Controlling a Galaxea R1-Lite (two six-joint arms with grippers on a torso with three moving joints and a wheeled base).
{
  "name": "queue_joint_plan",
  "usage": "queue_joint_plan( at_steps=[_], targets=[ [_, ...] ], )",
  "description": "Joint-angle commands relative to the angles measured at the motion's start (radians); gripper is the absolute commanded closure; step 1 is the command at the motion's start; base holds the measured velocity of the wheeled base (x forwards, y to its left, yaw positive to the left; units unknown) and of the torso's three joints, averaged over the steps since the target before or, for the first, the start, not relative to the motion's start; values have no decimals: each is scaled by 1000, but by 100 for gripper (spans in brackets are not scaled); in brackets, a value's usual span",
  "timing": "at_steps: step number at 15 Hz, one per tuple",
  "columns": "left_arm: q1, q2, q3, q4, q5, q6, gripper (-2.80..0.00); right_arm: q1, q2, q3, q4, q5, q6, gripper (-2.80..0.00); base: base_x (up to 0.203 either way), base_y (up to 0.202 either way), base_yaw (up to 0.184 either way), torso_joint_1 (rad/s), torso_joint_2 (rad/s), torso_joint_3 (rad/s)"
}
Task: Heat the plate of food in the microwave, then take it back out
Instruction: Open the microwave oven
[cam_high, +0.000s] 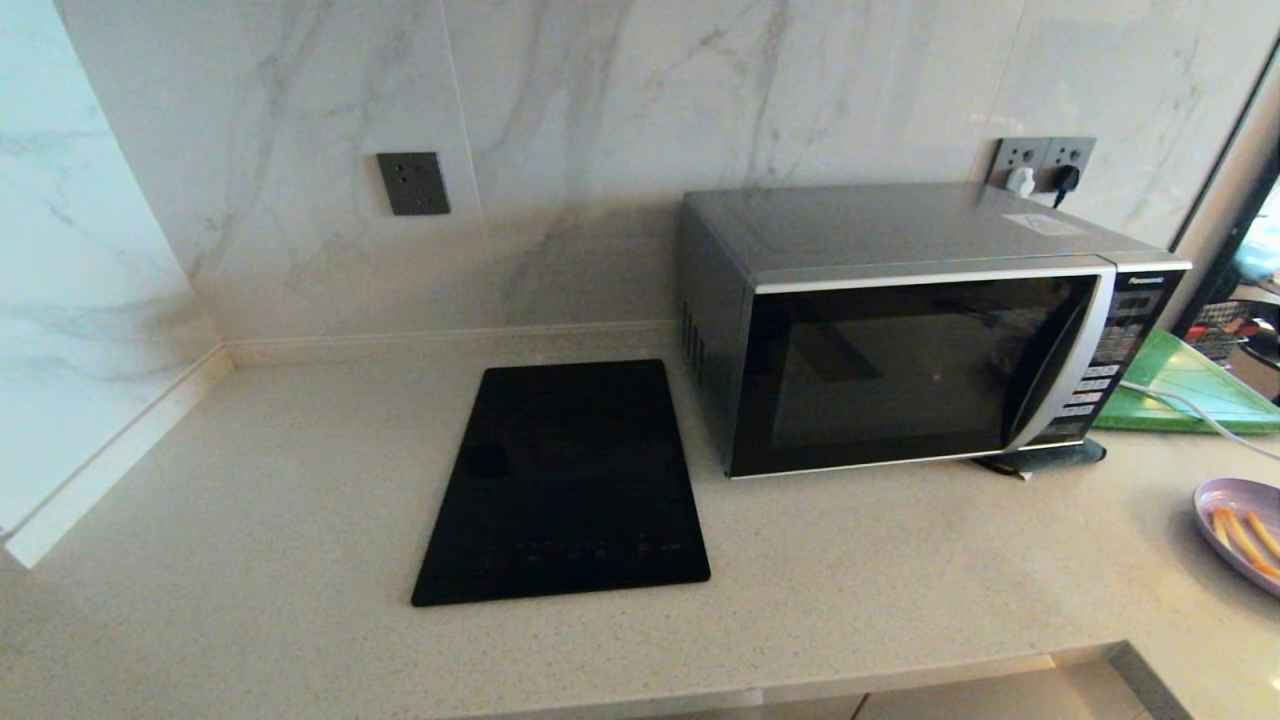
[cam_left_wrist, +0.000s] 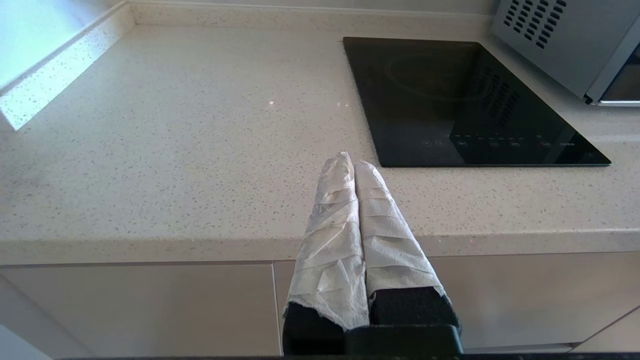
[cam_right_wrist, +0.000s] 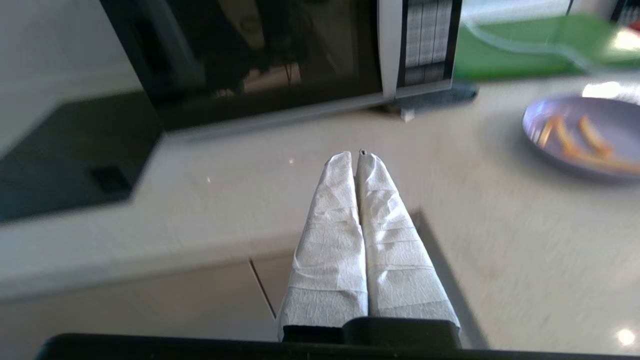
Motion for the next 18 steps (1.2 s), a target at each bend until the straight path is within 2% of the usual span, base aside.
queue_joint_plan(
  at_steps=[1,4,6,11,12,13,15,18],
  targets=[
    [0,2,0,-1,1,-1,0,0,186,-157,16,1,3,0,0,0,0,0,0,0],
    [0,2,0,-1,1,-1,0,0,449,-363,24,-1,4,0,0,0,0,0,0,0],
    [0,2,0,-1,1,0,0,-1,634,-525,25,-40,0,0,0,0,0,0,0,0],
    [0,2,0,-1,1,-1,0,-1,1022,-864,30,-321,-94,0,0,0,0,0,0,0],
    [0,2,0,-1,1,-1,0,-1,1061,-919,40,-350,-106,0,0,0,0,0,0,0],
    [0,2,0,-1,1,-1,0,-1,1094,-956,53,-377,-119,0,0,0,0,0,0,0],
    [0,2,0,-1,1,-1,0,0,1153,-979,56,-488,-119,0,0,0,0,0,0,0],
    [0,2,0,-1,1,-1,0,27,1195,-993,58,-805,-113,0,0,0,0,0,0,0]
  ],
)
